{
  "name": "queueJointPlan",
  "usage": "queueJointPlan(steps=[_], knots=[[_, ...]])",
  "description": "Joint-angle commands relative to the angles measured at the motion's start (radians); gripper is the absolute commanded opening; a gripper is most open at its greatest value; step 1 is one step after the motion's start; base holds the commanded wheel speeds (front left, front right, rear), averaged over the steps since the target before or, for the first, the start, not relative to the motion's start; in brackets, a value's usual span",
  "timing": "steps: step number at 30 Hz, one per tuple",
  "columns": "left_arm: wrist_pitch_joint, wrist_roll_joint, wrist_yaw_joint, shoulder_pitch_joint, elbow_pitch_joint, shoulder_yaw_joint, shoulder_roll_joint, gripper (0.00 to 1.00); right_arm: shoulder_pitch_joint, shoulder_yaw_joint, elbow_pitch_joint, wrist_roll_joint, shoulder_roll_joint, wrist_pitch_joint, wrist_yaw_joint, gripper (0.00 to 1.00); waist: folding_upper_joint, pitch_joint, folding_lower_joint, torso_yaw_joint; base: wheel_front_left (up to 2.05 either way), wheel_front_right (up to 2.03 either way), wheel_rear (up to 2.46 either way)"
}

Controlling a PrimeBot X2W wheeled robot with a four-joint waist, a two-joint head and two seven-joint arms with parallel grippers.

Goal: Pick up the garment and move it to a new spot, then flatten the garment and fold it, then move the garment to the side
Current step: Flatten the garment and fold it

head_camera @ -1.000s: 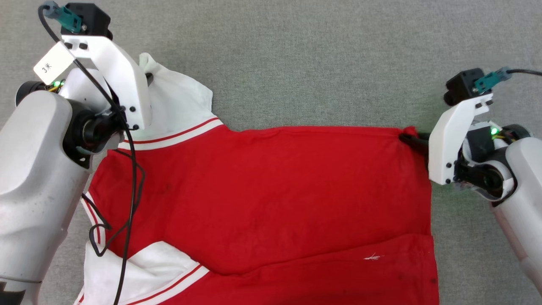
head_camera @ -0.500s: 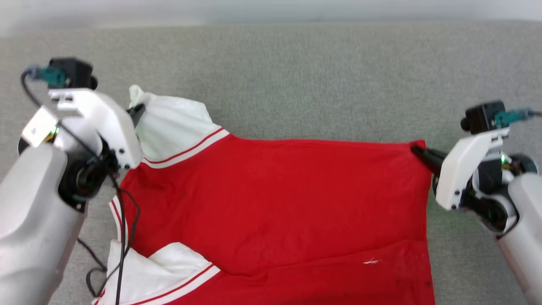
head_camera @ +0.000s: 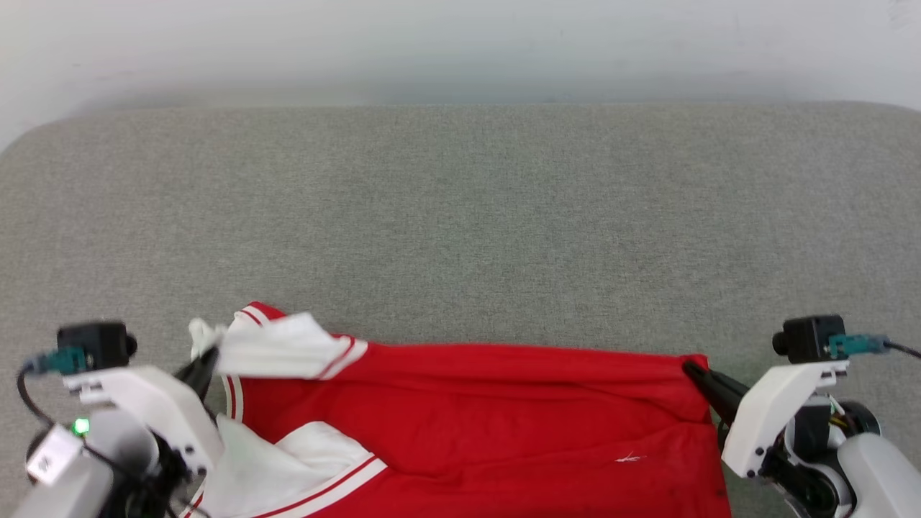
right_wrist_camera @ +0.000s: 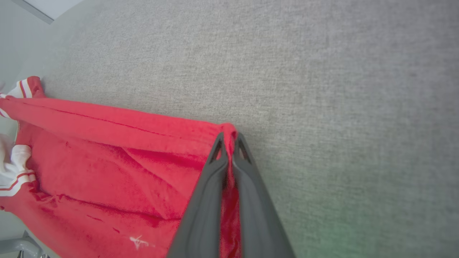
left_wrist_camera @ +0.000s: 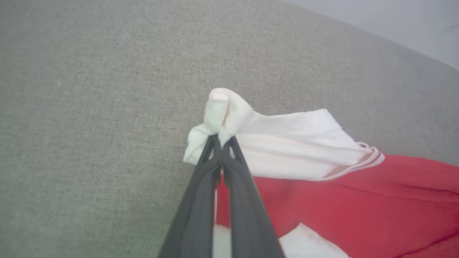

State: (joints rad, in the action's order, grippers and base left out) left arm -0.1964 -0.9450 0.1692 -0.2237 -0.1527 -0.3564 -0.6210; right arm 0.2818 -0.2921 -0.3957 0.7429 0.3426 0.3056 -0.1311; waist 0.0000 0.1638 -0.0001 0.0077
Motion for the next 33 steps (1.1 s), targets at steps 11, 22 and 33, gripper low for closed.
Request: queueJointPlan(steps=[11, 22, 33], knots=[[0.064, -0.065, 0.050, 0.279, 0.075, -0.002, 0.059, 0.00, -0.195, 0.139, 0.060, -0.048, -0.081, -0.018, 0.001, 0.00, 0.0000, -0.042, 0.0001, 0.028, 0.00, 0.00, 0.00], [0.058, -0.106, 0.021, 0.318, -0.034, -0.030, 0.115, 0.00, -0.346, 0.248, 0.110, -0.138, -0.181, 0.056, 0.001, 0.00, 0.0000, -0.052, 0.0001, 0.025, 0.00, 0.00, 0.00], [0.108, -0.093, -0.033, 0.254, -0.093, -0.033, 0.137, 1.00, -0.353, 0.266, 0.199, -0.208, -0.229, 0.036, 0.001, 1.00, 0.0000, -0.104, 0.0001, 0.012, 0.00, 0.00, 0.00]])
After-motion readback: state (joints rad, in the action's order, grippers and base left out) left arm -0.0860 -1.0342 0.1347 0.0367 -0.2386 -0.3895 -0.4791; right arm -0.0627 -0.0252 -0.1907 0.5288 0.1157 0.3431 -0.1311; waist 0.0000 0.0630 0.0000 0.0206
